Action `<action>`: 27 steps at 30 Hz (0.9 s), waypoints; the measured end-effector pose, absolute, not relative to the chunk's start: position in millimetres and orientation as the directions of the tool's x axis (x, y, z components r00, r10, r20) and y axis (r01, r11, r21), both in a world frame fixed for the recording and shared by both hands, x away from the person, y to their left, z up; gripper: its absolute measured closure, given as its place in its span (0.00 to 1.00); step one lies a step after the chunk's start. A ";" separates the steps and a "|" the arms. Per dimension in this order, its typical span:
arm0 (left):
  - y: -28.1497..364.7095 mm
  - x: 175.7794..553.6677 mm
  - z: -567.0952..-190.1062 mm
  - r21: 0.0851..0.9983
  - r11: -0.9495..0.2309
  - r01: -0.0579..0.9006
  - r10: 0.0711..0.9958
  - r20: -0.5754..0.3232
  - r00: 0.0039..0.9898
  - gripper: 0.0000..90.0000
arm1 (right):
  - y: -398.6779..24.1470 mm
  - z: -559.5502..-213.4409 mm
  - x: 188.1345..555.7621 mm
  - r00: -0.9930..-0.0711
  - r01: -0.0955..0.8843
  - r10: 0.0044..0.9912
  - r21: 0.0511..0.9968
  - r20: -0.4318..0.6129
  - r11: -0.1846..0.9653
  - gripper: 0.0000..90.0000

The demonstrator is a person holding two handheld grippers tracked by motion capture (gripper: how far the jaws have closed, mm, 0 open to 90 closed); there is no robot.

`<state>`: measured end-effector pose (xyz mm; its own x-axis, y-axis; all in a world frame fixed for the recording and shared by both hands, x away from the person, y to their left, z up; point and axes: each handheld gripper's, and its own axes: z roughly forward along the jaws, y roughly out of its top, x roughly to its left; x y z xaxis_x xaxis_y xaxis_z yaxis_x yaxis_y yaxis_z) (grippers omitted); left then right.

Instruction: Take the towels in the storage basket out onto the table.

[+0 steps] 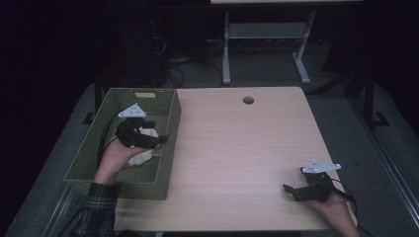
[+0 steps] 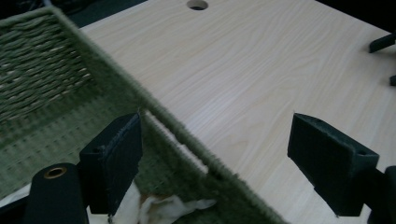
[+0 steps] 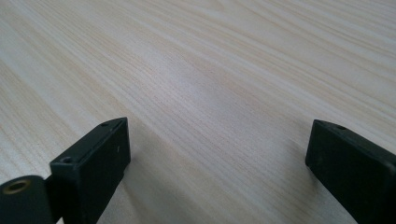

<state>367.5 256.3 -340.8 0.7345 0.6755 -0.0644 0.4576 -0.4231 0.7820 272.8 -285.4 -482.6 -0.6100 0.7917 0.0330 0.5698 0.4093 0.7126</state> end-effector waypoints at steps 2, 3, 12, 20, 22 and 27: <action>263.4 368.6 -341.3 0.783 -0.418 0.462 0.693 -0.054 0.719 0.19 | -285.4 -482.6 272.8 -0.610 0.570 0.792 0.712 0.033 0.410 0.07; 263.4 368.6 -341.3 0.783 -0.418 0.462 0.693 -0.054 0.719 0.19 | -285.4 -482.6 272.8 -0.610 0.570 0.792 0.712 0.033 0.410 0.07; 288.0 379.6 -356.2 0.761 -0.419 0.496 0.755 -0.012 0.655 0.21 | -285.4 -482.6 272.7 -0.610 0.571 0.792 0.712 0.033 0.409 0.07; 297.6 389.9 -374.3 0.738 -0.424 0.525 0.777 -0.001 0.629 0.24 | -285.4 -482.5 272.7 -0.609 0.571 0.792 0.712 0.034 0.408 0.07; 297.2 394.5 -381.7 0.716 -0.445 0.537 0.782 0.019 0.623 0.24 | -285.4 -482.6 272.7 -0.610 0.571 0.792 0.712 0.034 0.409 0.07; 295.7 400.0 -392.1 0.679 -0.473 0.562 0.782 0.030 0.623 0.25 | -285.4 -482.6 272.7 -0.610 0.570 0.792 0.712 0.034 0.409 0.07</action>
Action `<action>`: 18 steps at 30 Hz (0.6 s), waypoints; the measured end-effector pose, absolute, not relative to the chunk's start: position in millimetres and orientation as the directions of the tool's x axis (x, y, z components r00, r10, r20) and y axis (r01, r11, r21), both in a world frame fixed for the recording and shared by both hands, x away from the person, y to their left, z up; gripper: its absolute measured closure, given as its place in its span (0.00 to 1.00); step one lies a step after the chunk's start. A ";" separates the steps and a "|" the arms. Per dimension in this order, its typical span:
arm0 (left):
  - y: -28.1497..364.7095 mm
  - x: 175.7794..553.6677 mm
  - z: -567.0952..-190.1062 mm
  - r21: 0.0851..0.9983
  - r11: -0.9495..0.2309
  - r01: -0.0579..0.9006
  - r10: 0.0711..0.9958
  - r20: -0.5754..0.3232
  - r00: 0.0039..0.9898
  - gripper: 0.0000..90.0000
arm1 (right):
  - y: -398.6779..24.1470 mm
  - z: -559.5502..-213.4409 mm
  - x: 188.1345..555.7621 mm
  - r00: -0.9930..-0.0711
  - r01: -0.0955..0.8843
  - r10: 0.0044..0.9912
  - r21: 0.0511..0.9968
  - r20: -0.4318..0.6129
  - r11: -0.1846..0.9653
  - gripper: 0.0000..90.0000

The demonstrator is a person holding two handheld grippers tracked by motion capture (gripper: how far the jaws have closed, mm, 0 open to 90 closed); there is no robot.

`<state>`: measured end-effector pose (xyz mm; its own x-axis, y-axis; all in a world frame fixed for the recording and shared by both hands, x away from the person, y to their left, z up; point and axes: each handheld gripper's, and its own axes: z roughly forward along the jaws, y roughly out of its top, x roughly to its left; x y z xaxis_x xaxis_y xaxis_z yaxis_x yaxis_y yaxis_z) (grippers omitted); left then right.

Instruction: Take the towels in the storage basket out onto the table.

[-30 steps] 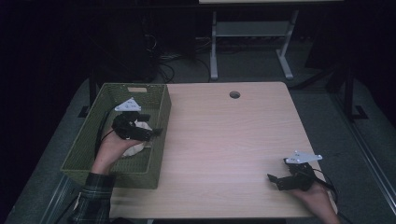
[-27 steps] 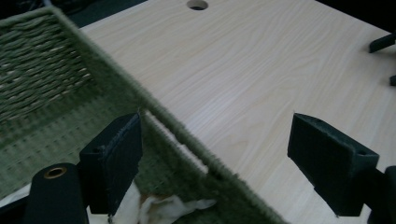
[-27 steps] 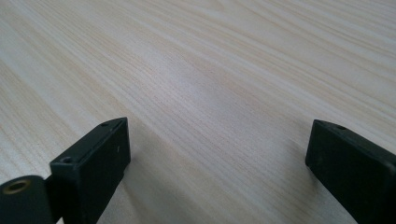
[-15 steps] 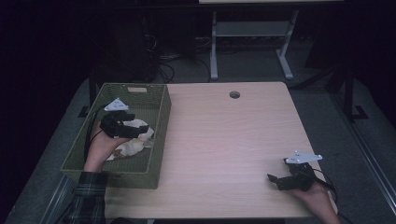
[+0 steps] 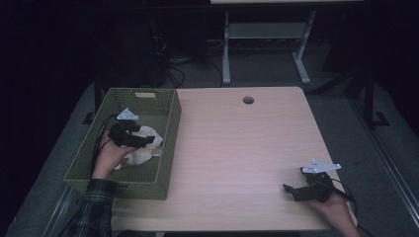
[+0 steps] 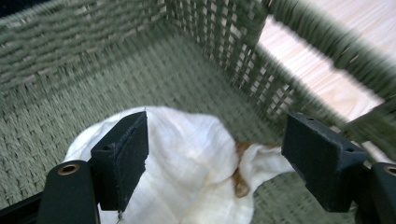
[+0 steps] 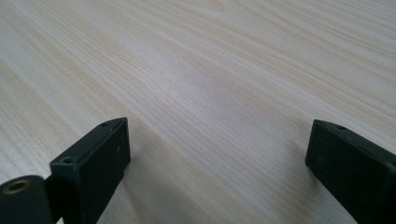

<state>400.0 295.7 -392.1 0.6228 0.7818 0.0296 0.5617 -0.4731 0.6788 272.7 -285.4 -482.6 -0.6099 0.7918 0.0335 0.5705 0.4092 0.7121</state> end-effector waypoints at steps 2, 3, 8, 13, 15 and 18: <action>295.8 403.7 -396.2 0.657 -0.484 0.578 0.776 0.016 0.631 0.25 | -285.4 -482.6 272.7 -0.609 0.571 0.792 0.712 0.034 0.409 0.07; 295.8 405.0 -398.4 0.649 -0.482 0.589 0.779 0.009 0.627 0.26 | -285.4 -482.6 272.7 -0.610 0.570 0.792 0.712 0.033 0.409 0.07; 295.2 408.4 -408.0 0.609 -0.485 0.627 0.786 -0.010 0.618 0.26 | -285.3 -482.6 272.7 -0.609 0.572 0.793 0.712 0.034 0.408 0.07; 291.2 411.2 -417.5 0.557 -0.504 0.660 0.790 -0.011 0.613 0.26 | -285.3 -482.6 272.6 -0.609 0.572 0.793 0.712 0.034 0.408 0.07; 290.6 412.4 -421.1 0.538 -0.510 0.671 0.791 -0.013 0.612 0.26 | -285.3 -482.6 272.6 -0.609 0.572 0.793 0.711 0.034 0.408 0.07; 288.2 414.2 -426.9 0.498 -0.529 0.687 0.790 -0.007 0.613 0.27 | -285.4 -482.6 272.7 -0.610 0.571 0.792 0.711 0.033 0.410 0.07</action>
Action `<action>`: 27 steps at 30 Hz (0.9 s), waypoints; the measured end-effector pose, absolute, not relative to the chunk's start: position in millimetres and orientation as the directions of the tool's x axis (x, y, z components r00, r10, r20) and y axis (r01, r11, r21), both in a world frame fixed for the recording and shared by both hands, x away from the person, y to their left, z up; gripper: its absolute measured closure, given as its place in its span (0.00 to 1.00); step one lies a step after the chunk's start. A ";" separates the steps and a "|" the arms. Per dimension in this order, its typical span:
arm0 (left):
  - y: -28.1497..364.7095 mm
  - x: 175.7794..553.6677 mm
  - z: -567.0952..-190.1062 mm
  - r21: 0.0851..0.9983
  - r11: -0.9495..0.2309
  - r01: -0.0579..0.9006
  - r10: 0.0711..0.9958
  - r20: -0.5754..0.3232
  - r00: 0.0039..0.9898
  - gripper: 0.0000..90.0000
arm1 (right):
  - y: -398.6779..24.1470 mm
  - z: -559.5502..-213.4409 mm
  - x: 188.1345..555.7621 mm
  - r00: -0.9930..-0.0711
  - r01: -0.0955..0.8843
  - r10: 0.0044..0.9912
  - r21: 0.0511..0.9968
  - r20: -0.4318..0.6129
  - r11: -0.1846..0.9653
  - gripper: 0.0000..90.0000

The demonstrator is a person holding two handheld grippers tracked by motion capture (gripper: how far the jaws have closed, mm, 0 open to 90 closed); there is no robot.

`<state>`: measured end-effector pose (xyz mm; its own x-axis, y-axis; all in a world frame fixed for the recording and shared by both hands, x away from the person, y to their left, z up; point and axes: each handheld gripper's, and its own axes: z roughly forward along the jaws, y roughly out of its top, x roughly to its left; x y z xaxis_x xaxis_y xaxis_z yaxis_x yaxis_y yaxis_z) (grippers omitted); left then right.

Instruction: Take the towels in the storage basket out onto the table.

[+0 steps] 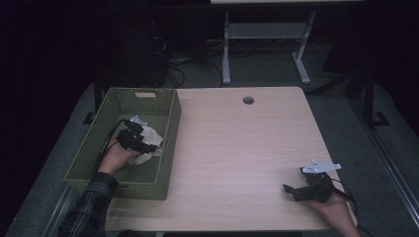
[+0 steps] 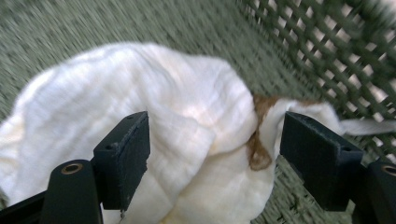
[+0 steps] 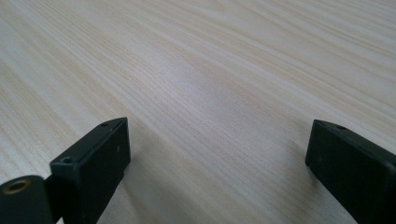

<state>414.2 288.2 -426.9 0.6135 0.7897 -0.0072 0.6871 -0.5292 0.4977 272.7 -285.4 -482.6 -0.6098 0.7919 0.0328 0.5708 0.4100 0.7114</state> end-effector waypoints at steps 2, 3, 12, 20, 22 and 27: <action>287.2 415.0 -430.5 0.472 -0.540 0.697 0.786 -0.014 0.618 0.27 | -285.3 -482.6 272.7 -0.609 0.571 0.793 0.712 0.034 0.408 0.07; 286.9 415.3 -432.3 0.461 -0.543 0.702 0.787 -0.014 0.617 0.27 | -285.3 -482.6 272.6 -0.609 0.572 0.793 0.711 0.034 0.408 0.07; 285.3 416.0 -438.3 0.418 -0.560 0.715 0.789 0.007 0.614 0.38 | -285.5 -482.6 272.7 -0.610 0.571 0.792 0.711 0.033 0.410 0.07; 289.8 417.1 -433.0 0.399 -0.529 0.749 0.811 -0.020 0.584 0.70 | -285.4 -482.6 272.7 -0.609 0.572 0.793 0.711 0.034 0.409 0.07; 290.3 417.0 -431.8 0.399 -0.528 0.750 0.810 -0.028 0.585 0.77 | -285.4 -482.6 272.7 -0.609 0.572 0.792 0.712 0.034 0.409 0.07; 292.7 415.6 -425.8 0.406 -0.512 0.757 0.819 -0.034 0.572 0.86 | -285.3 -482.6 272.6 -0.609 0.572 0.793 0.711 0.034 0.409 0.07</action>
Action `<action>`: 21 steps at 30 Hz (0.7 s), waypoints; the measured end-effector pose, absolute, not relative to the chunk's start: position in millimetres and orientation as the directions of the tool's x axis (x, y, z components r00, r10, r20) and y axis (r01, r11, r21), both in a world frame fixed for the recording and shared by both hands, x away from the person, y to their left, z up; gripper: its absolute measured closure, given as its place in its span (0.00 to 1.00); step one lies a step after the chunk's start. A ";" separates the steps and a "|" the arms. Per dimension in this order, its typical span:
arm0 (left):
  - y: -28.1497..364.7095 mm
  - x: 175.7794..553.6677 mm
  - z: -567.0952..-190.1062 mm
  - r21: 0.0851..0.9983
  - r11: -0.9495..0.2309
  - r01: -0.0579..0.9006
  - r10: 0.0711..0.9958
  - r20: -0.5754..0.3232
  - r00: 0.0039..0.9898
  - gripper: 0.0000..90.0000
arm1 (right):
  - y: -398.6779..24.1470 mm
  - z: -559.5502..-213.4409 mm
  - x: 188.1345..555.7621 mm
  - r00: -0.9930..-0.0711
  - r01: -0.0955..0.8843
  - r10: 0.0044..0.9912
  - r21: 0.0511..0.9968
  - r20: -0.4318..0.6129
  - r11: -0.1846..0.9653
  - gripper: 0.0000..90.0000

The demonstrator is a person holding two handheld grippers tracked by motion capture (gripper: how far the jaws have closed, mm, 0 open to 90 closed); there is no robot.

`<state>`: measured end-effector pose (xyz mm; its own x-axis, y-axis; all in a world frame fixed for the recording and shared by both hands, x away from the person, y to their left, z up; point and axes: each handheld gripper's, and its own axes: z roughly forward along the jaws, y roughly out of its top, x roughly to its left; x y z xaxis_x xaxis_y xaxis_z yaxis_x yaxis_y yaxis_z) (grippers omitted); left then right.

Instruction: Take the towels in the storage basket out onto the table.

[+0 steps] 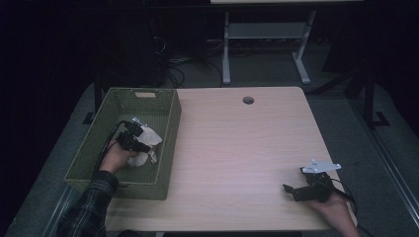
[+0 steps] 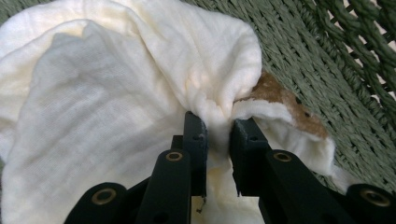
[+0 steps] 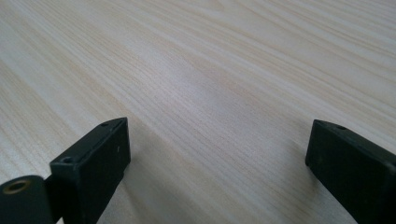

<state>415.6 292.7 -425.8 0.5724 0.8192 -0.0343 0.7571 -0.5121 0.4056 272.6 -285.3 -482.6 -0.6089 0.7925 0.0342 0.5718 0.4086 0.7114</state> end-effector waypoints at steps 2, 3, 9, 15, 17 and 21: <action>294.1 415.1 -422.8 0.428 -0.503 0.751 0.819 -0.039 0.572 0.86 | -285.4 -482.6 272.7 -0.609 0.571 0.792 0.712 0.034 0.409 0.07; 294.1 415.1 -422.8 0.428 -0.503 0.751 0.819 -0.039 0.572 0.86 | -285.4 -482.6 272.7 -0.609 0.571 0.792 0.712 0.034 0.409 0.07; 304.2 410.2 -408.6 0.537 -0.429 0.726 0.837 -0.067 0.543 0.87 | -285.4 -482.6 272.7 -0.610 0.571 0.792 0.712 0.033 0.409 0.07; 310.7 401.7 -393.0 0.636 -0.376 0.674 0.839 -0.077 0.539 0.87 | -285.4 -482.6 272.7 -0.610 0.571 0.792 0.712 0.033 0.409 0.07; 313.4 399.5 -388.7 0.661 -0.358 0.659 0.840 -0.081 0.537 0.87 | -285.4 -482.6 272.7 -0.609 0.571 0.792 0.712 0.034 0.409 0.07; 316.3 396.7 -383.8 0.694 -0.336 0.637 0.844 -0.078 0.531 0.87 | -285.4 -482.6 272.7 -0.609 0.571 0.792 0.712 0.033 0.409 0.07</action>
